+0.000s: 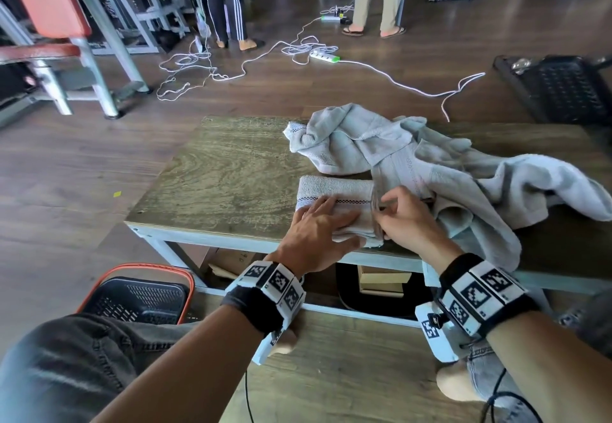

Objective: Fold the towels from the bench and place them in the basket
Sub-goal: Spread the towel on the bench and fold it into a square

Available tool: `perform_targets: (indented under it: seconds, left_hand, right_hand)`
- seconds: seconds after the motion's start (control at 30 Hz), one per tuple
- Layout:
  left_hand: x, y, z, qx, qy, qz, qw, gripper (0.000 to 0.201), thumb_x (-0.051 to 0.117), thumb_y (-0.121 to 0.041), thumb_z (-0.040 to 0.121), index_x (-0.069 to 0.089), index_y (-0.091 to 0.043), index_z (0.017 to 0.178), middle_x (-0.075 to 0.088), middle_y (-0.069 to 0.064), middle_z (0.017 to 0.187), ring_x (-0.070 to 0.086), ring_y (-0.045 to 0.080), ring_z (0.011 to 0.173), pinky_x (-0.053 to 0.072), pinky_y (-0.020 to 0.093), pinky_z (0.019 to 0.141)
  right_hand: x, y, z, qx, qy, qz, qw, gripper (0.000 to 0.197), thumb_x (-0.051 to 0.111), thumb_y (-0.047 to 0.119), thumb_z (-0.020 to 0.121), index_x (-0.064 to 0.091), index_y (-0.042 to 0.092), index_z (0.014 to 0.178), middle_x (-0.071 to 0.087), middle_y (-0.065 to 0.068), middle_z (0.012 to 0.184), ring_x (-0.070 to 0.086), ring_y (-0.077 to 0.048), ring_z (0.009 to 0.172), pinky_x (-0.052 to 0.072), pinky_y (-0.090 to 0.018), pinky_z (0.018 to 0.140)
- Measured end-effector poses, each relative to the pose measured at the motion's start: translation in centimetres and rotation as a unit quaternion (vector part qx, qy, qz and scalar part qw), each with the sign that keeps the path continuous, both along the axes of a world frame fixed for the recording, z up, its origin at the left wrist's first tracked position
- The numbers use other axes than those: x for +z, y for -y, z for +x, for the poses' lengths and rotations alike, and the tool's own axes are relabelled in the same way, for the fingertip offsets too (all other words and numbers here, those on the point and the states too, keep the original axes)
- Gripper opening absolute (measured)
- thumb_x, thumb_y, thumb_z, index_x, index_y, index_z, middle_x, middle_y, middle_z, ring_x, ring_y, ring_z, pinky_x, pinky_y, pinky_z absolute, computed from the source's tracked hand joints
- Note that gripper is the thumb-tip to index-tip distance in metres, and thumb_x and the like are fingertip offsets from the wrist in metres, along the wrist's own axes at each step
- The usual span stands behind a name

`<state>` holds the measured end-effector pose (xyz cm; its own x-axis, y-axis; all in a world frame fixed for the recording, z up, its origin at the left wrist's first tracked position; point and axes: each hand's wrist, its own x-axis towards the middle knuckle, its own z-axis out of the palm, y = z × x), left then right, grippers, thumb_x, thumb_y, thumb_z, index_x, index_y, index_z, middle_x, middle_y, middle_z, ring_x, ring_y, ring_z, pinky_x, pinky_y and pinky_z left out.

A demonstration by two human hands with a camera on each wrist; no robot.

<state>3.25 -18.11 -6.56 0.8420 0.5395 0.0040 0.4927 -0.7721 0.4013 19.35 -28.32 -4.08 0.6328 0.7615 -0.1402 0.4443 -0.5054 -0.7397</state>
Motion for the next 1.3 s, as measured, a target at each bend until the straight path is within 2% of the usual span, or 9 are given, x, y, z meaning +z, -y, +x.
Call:
perform_targets:
  seconds: [0.2, 0.43, 0.57, 0.7, 0.8, 1.0, 1.17, 1.23, 1.3]
  left_hand:
    - [0.6, 0.3, 0.4, 0.003, -0.023, -0.018, 1.000, 0.055, 0.054, -0.066, 0.087, 0.045, -0.050, 0.139, 0.014, 0.005, 0.164, 0.005, 0.020, 0.151, 0.007, 0.048, 0.121]
    - [1.5, 1.0, 1.0, 0.038, 0.020, -0.083, 0.996, 0.033, 0.046, -0.057, 0.096, 0.054, -0.056, 0.128, 0.026, 0.005, 0.161, 0.010, 0.023, 0.151, 0.006, 0.045, 0.120]
    - [1.5, 1.4, 1.4, 0.052, 0.120, -0.078, 0.988, 0.034, 0.044, -0.061, 0.093, 0.063, -0.052, 0.120, 0.054, 0.005, 0.143, 0.032, 0.021, 0.143, 0.019, 0.047, 0.118]
    - [0.2, 1.4, 1.2, 0.013, 0.014, -0.061, 0.998, 0.035, 0.041, -0.059, 0.097, 0.044, -0.065, 0.131, 0.018, 0.001, 0.163, 0.001, 0.023, 0.152, -0.003, 0.054, 0.120]
    - [-0.3, 1.6, 1.0, 0.005, -0.009, -0.054, 0.999, 0.037, 0.041, -0.058, 0.097, 0.049, -0.056, 0.134, 0.008, -0.005, 0.165, -0.007, 0.018, 0.152, -0.012, 0.050, 0.120]
    - [0.1, 1.5, 1.0, -0.003, -0.041, -0.060, 0.997, 0.054, 0.047, -0.059, 0.093, 0.042, -0.044, 0.144, 0.004, -0.007, 0.165, -0.011, 0.015, 0.151, -0.012, 0.051, 0.120]
    - [0.8, 0.3, 1.2, -0.011, -0.019, -0.090, 0.996, 0.043, 0.045, -0.054, 0.086, 0.059, -0.051, 0.126, 0.035, -0.005, 0.157, 0.011, 0.018, 0.151, 0.005, 0.053, 0.120]
    - [0.6, -0.1, 1.3, -0.014, 0.028, -0.081, 0.996, 0.051, 0.035, -0.058, 0.078, 0.071, -0.043, 0.110, 0.060, -0.010, 0.135, 0.033, 0.014, 0.143, 0.023, 0.049, 0.116]
    - [0.6, -0.3, 1.2, 0.024, 0.098, -0.103, 0.990, 0.043, 0.047, -0.051, 0.080, 0.074, -0.035, 0.109, 0.065, -0.009, 0.128, 0.046, 0.010, 0.134, 0.034, 0.042, 0.114]
  right_hand:
    - [-0.3, 0.0, 0.6, 0.045, 0.048, -0.034, 0.997, 0.011, 0.068, 0.018, 0.083, 0.073, 0.027, 0.078, 0.071, 0.011, 0.080, 0.066, -0.011, 0.083, 0.050, -0.026, 0.071]
    - [-0.3, 0.3, 0.7, 0.065, 0.051, -0.031, 0.996, 0.008, 0.071, 0.023, 0.085, 0.078, 0.026, 0.086, 0.074, 0.010, 0.084, 0.067, -0.009, 0.083, 0.057, -0.032, 0.079]
    - [-0.5, 0.2, 0.8, 0.069, 0.043, -0.032, 0.996, 0.007, 0.071, 0.023, 0.083, 0.078, 0.024, 0.084, 0.075, 0.008, 0.080, 0.068, -0.010, 0.081, 0.058, -0.036, 0.079]
    - [-0.2, -0.1, 0.6, 0.065, 0.047, -0.045, 0.996, 0.018, 0.059, 0.011, 0.084, 0.075, 0.017, 0.082, 0.072, -0.001, 0.078, 0.067, -0.020, 0.081, 0.056, -0.037, 0.076]
    - [-0.2, -0.3, 0.6, 0.052, 0.014, -0.029, 0.998, 0.028, 0.047, 0.005, 0.085, 0.074, 0.009, 0.080, 0.072, -0.005, 0.077, 0.068, -0.022, 0.077, 0.056, -0.039, 0.076]
    - [-0.1, -0.5, 0.0, 0.065, 0.041, -0.052, 0.996, 0.036, 0.055, 0.036, 0.098, 0.067, 0.007, 0.082, 0.066, -0.002, 0.070, 0.059, -0.013, 0.064, 0.036, -0.026, 0.052]
    - [-0.3, -0.6, 0.3, 0.063, 0.039, -0.051, 0.996, 0.028, 0.063, 0.032, 0.095, 0.065, 0.013, 0.074, 0.067, 0.000, 0.070, 0.061, -0.016, 0.067, 0.035, -0.027, 0.051]
    - [-0.2, -0.6, 0.1, 0.062, 0.041, -0.049, 0.996, 0.032, 0.064, 0.036, 0.094, 0.066, 0.009, 0.075, 0.070, -0.002, 0.071, 0.062, -0.018, 0.068, 0.036, -0.027, 0.051]
    - [0.0, -0.5, -0.1, 0.060, 0.046, -0.052, 0.996, 0.034, 0.065, 0.037, 0.093, 0.066, 0.007, 0.077, 0.070, -0.002, 0.071, 0.060, -0.015, 0.065, 0.036, -0.025, 0.050]
